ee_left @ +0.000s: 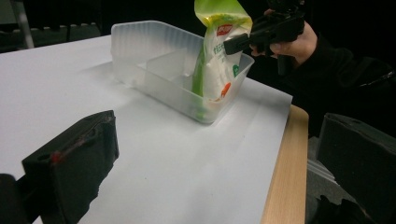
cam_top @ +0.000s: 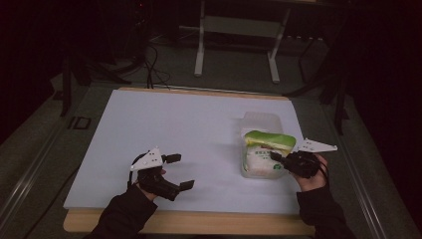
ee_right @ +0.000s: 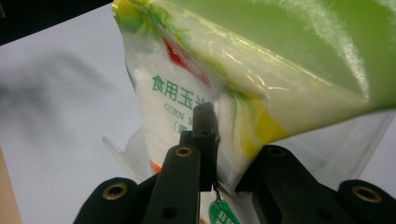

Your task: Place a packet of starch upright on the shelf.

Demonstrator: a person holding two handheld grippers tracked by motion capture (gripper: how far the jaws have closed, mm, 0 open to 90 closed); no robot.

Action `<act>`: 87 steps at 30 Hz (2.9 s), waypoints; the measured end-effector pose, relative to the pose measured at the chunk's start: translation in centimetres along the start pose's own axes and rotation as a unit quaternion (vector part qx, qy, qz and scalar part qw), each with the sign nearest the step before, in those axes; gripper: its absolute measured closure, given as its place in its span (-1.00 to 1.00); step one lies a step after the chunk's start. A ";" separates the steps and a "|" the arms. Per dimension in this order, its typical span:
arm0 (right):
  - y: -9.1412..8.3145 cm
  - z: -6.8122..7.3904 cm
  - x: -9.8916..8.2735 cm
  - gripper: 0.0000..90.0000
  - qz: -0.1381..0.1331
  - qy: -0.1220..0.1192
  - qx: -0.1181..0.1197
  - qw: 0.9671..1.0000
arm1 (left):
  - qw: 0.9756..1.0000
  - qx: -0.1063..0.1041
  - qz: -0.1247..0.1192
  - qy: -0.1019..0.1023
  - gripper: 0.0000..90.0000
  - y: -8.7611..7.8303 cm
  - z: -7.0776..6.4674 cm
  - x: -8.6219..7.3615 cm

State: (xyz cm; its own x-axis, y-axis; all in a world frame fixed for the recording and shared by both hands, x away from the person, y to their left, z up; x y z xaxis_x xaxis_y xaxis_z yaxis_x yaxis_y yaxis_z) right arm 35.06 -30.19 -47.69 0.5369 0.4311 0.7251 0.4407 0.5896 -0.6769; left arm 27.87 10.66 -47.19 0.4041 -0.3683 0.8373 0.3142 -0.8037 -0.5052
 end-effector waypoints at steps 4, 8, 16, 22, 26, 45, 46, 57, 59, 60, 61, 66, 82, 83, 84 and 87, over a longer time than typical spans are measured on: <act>0.0 0.1 0.2 0.84 0.006 0.005 -0.009 1.000 | 1.000 0.000 -0.001 0.001 -1.00 0.0 0.0 0.0; 0.0 0.2 0.4 0.81 0.009 -0.002 -0.021 1.000 | 1.000 0.001 -0.005 -0.002 -1.00 -0.1 0.1 0.0; -0.7 0.5 0.8 0.35 0.000 0.017 -0.032 0.999 | 1.000 0.005 -0.006 0.000 -1.00 -0.3 0.2 -0.1; -1.9 1.2 1.1 -0.37 -0.007 0.005 -0.080 0.997 | 1.000 0.017 -0.001 0.007 -1.00 -0.3 0.3 -0.4; -2.3 1.5 0.9 -0.67 -0.013 0.001 -0.098 0.995 | 1.000 0.022 -0.002 0.010 -1.00 -0.3 0.3 -0.5; -6.7 5.2 1.4 -0.69 -0.068 0.021 -0.100 0.992 | 0.999 0.030 0.012 0.027 -1.00 0.2 0.1 -1.0; -6.8 5.5 1.5 -0.69 -0.067 0.021 -0.096 0.993 | 0.999 0.030 0.012 0.028 -1.00 0.2 0.1 -1.0; -5.6 8.6 2.4 -0.69 -0.072 -0.014 -0.049 0.996 | 0.999 0.025 0.012 0.034 -1.00 0.0 -0.1 -1.2; -5.4 8.9 2.4 -0.69 -0.073 -0.019 -0.043 0.996 | 0.999 0.025 0.013 0.033 -1.00 0.0 -0.1 -1.3; -5.2 9.1 2.4 -0.69 -0.072 -0.022 -0.038 0.996 | 0.999 0.025 0.012 0.031 -1.00 -0.1 -0.1 -1.3; -4.8 9.6 2.5 -0.69 -0.073 -0.030 -0.030 0.996 | 0.999 0.026 0.011 0.030 -1.00 -0.2 0.0 -1.4; -3.9 10.8 2.5 -0.69 -0.073 -0.037 0.002 0.997 | 0.999 0.026 0.011 0.032 -1.00 -0.3 -0.1 -1.5; -1.2 13.1 1.2 -0.70 -0.061 -0.074 0.035 0.995 | 0.999 0.031 0.017 0.041 -1.00 -0.3 0.0 -1.7; -1.0 13.3 1.1 -0.70 -0.058 -0.077 0.036 0.995 | 0.999 0.029 0.017 0.040 -1.00 -0.3 0.0 -1.7; -0.8 13.4 0.9 -0.70 -0.056 -0.080 0.037 0.995 | 0.999 0.030 0.018 0.041 -1.00 -0.3 0.0 -1.7; -0.1 13.7 0.4 -0.70 -0.049 -0.092 0.044 0.994 | 0.999 0.028 0.018 0.041 -1.00 -0.3 -0.1 -1.8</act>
State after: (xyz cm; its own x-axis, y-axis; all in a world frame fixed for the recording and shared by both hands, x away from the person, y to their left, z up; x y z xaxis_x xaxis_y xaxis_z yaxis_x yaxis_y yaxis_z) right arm 25.41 -20.73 -45.61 0.3497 0.4816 0.8036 0.4159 0.6888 -0.5938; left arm 26.97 11.51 -48.56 0.3462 -0.4357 0.8308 0.3486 -0.7624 -0.5451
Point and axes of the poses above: each handheld gripper's, and its own axes: y roughly forward along the jaws, x roughly out of its top, z roughly to its left, the point moved 3 cm from there along y, roughly forward along the jaws, and after that the axes turned 14 degrees about z, right-handed, at the moved point
